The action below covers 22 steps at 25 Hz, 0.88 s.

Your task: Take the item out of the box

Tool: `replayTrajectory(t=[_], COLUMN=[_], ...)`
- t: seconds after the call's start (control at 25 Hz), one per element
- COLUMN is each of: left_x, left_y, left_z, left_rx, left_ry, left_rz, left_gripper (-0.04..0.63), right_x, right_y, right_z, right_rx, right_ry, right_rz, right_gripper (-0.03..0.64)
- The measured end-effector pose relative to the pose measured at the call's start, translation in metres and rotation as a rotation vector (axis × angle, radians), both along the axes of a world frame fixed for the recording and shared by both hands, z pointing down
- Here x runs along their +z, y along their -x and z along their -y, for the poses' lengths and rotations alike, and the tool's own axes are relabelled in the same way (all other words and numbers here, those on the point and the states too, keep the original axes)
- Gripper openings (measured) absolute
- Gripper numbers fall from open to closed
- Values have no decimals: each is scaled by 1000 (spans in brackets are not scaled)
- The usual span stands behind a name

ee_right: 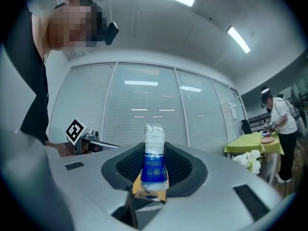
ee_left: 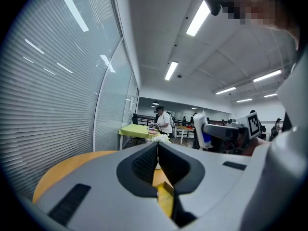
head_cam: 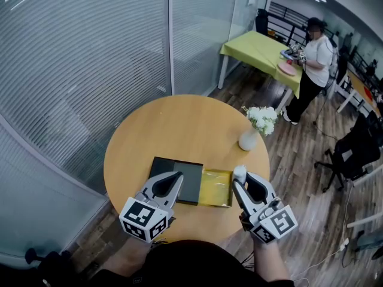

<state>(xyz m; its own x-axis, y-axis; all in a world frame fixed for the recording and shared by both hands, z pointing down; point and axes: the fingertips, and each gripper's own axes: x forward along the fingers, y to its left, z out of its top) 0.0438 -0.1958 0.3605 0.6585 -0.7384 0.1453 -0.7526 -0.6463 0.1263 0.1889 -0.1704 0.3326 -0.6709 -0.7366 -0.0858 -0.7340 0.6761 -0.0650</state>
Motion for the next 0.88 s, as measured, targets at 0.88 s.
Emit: replayTrajectory(t=[0.88], left_x=[11], left_y=[20], left_z=[-5], left_rx=[-30], left_ry=[25], left_rz=[-3], left_gripper=[14], right_x=[10], right_y=[16], right_z=[0], right_rx=[-19], right_ry=[28], right_rz=[2], right_gripper=[133])
